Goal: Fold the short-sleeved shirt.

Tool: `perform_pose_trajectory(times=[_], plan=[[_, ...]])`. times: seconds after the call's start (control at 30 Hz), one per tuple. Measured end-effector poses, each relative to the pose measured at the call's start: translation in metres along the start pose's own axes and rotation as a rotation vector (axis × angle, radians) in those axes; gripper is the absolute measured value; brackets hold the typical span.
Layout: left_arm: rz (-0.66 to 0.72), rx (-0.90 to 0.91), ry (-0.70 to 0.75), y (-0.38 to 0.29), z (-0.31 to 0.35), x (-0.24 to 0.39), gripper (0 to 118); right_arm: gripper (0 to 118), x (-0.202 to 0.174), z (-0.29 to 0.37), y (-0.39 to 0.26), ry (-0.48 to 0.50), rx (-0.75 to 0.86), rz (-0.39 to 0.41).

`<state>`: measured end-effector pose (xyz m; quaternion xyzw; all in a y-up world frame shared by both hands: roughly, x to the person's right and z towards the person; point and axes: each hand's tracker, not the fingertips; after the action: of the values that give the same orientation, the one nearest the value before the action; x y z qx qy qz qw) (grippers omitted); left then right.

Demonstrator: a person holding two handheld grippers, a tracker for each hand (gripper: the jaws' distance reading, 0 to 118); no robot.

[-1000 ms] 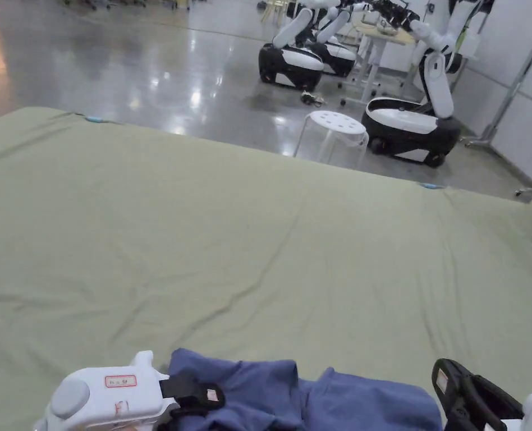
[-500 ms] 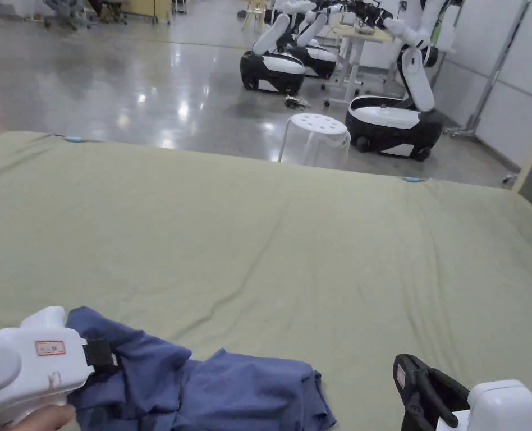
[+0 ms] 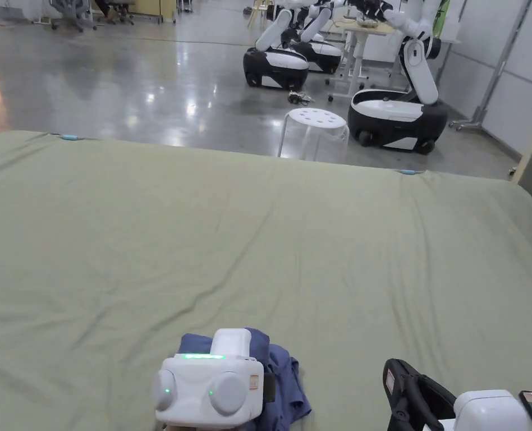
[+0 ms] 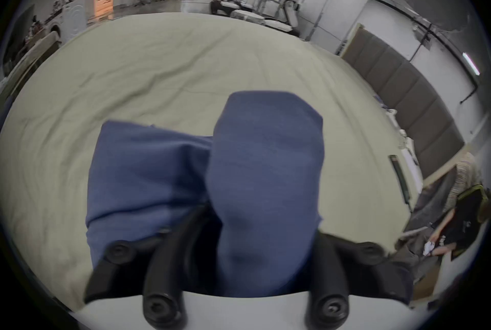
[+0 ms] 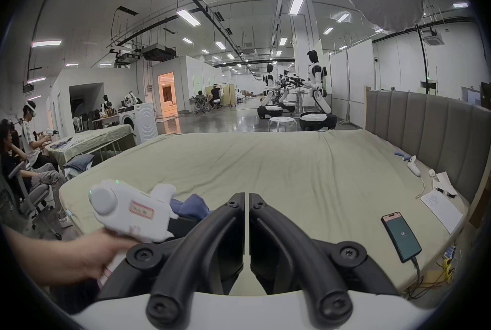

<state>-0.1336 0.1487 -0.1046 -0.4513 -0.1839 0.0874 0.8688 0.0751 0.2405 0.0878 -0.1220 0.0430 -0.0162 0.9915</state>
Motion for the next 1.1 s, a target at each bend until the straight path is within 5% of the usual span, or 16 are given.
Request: perform_pose_trajectory(times=[0.07, 0.17, 0.27, 0.33, 0.37, 0.4, 0.63, 0.77, 0.87, 0.93, 1.0, 1.03, 1.1], plan=[[0.037, -0.001, -0.076, 0.009, 0.025, -0.007, 71, 4, 0.000, 0.000, -0.001, 0.010, 0.002, 0.007], [0.126, 0.158, -0.227, 0.018, 0.089, -0.023, 72, 4, 0.001, 0.000, -0.002, 0.029, -0.002, -0.005], [0.142, 0.266, -0.223, 0.013, 0.131, -0.049, 71, 4, 0.003, -0.001, -0.004, 0.031, -0.016, -0.021], [0.197, 0.280, -0.159, 0.004, 0.140, -0.068, 64, 4, 0.003, -0.002, -0.006, 0.038, -0.027, -0.041], [0.214, 0.275, -0.178, -0.002, 0.138, -0.078, 44, 4, 0.003, -0.002, -0.006, 0.040, -0.029, -0.044], [0.241, 0.252, -0.223, -0.008, 0.131, -0.087, 7, 4, 0.003, -0.003, -0.007, 0.040, -0.034, -0.043], [0.280, -0.002, -0.514, -0.029, 0.009, -0.034, 6, 4, -0.002, -0.024, -0.011, 0.078, -0.122, -0.068], [0.246, 0.000, -0.384, -0.019, -0.041, -0.011, 6, 4, -0.006, -0.040, -0.016, 0.075, -0.169, -0.075], [0.259, 0.013, -0.447, -0.017, -0.017, -0.019, 6, 4, -0.011, -0.064, -0.023, 0.111, -0.219, -0.095], [0.198, 0.113, -0.472, -0.019, 0.028, -0.031, 19, 4, -0.015, -0.093, -0.036, 0.140, -0.274, -0.151], [0.158, 0.183, -0.441, -0.022, 0.062, -0.051, 67, 4, -0.018, -0.120, -0.054, 0.182, -0.356, -0.204], [0.145, 0.213, -0.395, -0.023, 0.077, -0.066, 80, 4, -0.019, -0.136, -0.066, 0.206, -0.385, -0.223], [0.142, 0.245, -0.320, -0.025, 0.100, -0.098, 82, 4, -0.018, -0.158, -0.088, 0.228, -0.468, -0.255]])
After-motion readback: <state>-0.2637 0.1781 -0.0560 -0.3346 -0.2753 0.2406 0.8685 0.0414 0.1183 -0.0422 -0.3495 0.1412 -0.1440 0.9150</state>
